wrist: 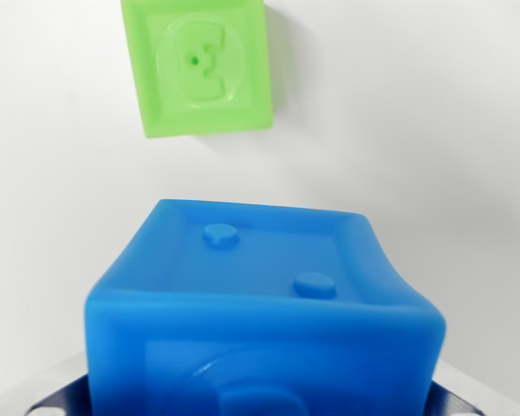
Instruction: Stack cube
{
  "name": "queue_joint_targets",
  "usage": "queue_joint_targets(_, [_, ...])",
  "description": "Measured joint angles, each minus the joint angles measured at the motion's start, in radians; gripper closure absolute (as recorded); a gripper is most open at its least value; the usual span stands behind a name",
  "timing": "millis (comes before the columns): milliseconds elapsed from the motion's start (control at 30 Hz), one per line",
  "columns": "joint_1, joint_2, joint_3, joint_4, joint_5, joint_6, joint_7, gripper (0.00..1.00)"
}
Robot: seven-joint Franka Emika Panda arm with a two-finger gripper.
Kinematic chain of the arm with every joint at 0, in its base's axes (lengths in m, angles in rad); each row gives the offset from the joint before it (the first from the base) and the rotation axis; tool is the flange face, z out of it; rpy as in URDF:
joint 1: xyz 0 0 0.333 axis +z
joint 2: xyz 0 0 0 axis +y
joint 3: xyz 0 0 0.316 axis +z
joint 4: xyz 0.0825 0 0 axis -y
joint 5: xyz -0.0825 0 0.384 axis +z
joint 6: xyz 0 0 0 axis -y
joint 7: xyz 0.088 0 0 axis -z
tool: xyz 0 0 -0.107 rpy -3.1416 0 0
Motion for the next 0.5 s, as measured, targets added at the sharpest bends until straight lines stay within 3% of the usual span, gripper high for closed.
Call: queue_joint_targets(500, [0.038, 0.043, 0.000, 0.075, 0.000, -0.031, 0.009, 1.00])
